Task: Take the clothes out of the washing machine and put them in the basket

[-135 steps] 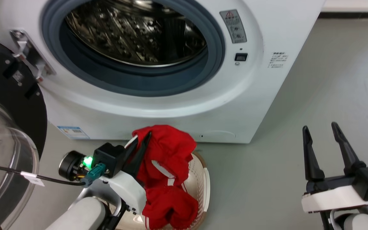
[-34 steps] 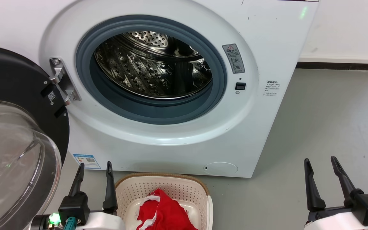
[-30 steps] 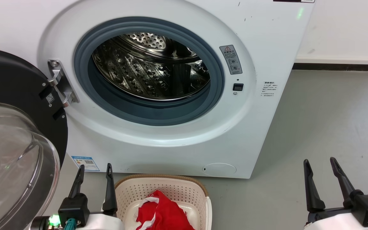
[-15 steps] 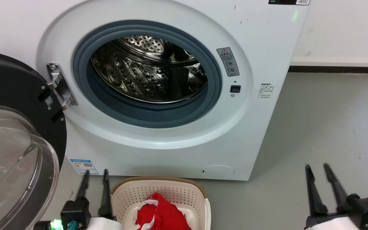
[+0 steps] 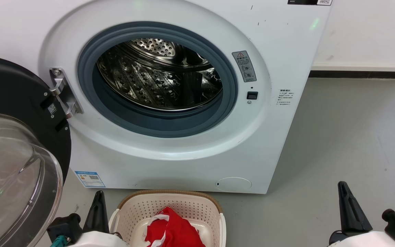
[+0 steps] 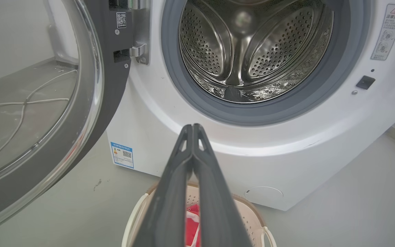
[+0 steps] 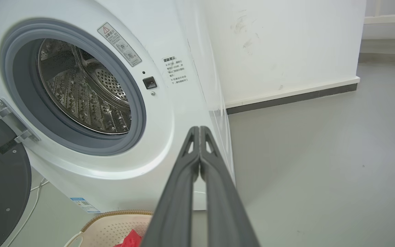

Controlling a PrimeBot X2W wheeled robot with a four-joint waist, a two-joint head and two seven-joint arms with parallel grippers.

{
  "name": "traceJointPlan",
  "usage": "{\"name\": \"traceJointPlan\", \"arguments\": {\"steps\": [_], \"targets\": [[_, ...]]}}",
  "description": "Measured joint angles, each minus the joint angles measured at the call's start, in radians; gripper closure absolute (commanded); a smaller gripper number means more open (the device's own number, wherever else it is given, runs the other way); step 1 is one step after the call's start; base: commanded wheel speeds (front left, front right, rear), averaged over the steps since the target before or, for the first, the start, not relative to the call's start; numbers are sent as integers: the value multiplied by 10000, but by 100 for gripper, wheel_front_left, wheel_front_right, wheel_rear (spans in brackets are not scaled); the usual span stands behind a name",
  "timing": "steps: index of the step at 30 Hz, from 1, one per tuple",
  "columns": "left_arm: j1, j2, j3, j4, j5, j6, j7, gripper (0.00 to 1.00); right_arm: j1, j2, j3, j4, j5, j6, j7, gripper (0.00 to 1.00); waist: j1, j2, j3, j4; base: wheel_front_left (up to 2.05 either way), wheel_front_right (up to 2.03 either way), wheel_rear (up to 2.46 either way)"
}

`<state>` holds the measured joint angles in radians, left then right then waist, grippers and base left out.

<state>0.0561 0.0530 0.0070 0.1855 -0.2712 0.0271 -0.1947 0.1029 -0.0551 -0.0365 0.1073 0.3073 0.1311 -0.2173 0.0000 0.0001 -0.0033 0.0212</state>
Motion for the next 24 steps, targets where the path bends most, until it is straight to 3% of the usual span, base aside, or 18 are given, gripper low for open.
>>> {"name": "traceJointPlan", "arguments": {"steps": [24], "targets": [[-439, -8, 301, 151, -4144, -451, 936, 100, -625, -130, 12, 407, 4207, -2, 836, 100, 1, 0, 14, -45, 0, 0, 0]]}}
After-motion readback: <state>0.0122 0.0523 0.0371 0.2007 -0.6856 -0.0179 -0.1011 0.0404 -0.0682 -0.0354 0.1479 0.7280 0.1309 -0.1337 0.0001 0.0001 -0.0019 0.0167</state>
